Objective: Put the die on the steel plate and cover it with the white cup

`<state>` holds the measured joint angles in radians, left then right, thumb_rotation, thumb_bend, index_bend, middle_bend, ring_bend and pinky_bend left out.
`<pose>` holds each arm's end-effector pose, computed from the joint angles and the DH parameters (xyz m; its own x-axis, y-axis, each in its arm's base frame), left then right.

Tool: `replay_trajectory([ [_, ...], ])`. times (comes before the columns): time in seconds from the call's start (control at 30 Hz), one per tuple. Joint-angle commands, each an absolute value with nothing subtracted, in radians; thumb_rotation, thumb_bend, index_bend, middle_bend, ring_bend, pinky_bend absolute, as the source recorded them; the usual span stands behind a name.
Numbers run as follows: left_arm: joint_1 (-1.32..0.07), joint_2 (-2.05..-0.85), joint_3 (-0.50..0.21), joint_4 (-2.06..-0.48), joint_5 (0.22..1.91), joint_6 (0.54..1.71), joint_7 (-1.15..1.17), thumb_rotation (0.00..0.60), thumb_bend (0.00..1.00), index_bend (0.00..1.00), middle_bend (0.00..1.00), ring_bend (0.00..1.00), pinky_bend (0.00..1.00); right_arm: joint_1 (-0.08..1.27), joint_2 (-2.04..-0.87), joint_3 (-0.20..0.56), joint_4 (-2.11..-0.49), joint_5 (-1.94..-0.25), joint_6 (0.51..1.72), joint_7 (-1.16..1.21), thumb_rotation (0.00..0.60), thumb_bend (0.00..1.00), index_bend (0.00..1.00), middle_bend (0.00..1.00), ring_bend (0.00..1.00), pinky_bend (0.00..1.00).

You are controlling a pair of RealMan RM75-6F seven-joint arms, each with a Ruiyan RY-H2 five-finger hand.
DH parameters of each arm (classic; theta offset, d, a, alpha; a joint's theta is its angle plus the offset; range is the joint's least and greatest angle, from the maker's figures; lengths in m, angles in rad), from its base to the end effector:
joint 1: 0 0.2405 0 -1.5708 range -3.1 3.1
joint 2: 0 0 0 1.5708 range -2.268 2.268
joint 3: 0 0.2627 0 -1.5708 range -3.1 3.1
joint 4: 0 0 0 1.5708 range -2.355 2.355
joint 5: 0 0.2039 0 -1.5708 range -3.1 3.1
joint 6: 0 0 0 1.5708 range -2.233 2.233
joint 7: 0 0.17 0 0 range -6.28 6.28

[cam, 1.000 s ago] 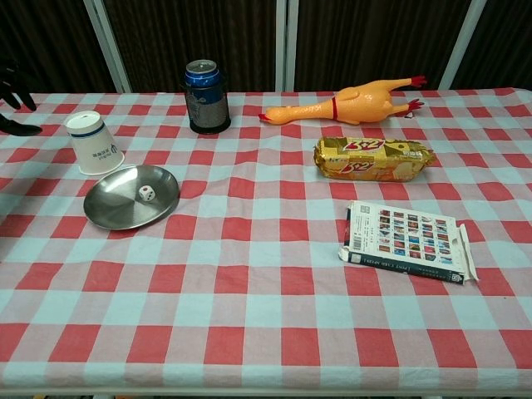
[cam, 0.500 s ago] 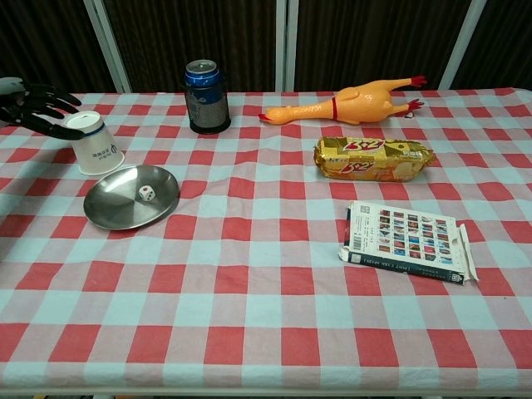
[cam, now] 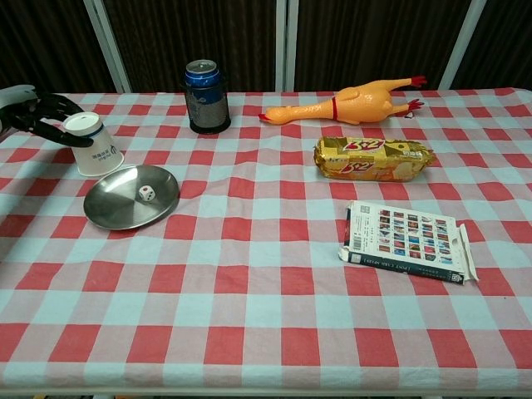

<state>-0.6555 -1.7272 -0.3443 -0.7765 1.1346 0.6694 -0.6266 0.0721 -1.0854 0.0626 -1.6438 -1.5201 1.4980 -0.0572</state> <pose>-0.3018 0.4327 -0.0010 -0.2808 0.2124 0.9360 0.9453 0.2298 0.2314 -0.3078 -0.2052 0.1781 0.4491 0.0195 0.8933 -0.8931 -0.0190 0.4494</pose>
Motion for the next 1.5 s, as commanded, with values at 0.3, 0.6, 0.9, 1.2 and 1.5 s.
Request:
replay_trajectory([
  [0.3, -0.621, -1.619, -0.305, -0.964, 1.265, 0.815, -0.654, 0.600, 0.19, 0.56, 0.36, 0.22, 0.24, 0.073, -1.085, 0.061, -1.651, -1.529, 1.501, -0.063, 0.600, 0.17, 0.05, 0.16, 0.00, 0.03],
  [0.6, -0.613, -1.542, -0.243, -1.183, 1.358, 0.881, -0.627, 0.600, 0.20, 0.56, 0.36, 0.22, 0.24, 0.068, -1.090, 0.057, -1.651, -1.533, 1.506, -0.064, 0.600, 0.17, 0.05, 0.16, 0.00, 0.03],
  [0.9, -0.637, -1.596, -0.200, -1.189, 1.347, 0.857, -0.538, 0.600, 0.20, 0.56, 0.36, 0.22, 0.24, 0.063, -1.086, 0.056, -1.647, -1.534, 1.512, -0.057, 0.600, 0.17, 0.05, 0.16, 0.00, 0.03],
  [1.2, -0.641, -1.623, -0.177, -1.159, 1.311, 0.857, -0.406, 0.600, 0.20, 0.56, 0.36, 0.22, 0.23, 0.061, -1.089, 0.055, -1.644, -1.532, 1.512, -0.053, 0.600, 0.17, 0.05, 0.16, 0.00, 0.03],
  [1.5, -0.624, -1.619, -0.190, -1.146, 1.250, 0.844, -0.410, 0.600, 0.20, 0.56, 0.36, 0.22, 0.22, 0.063, -1.089, 0.056, -1.641, -1.535, 1.511, -0.050, 0.600, 0.17, 0.05, 0.16, 0.00, 0.03],
])
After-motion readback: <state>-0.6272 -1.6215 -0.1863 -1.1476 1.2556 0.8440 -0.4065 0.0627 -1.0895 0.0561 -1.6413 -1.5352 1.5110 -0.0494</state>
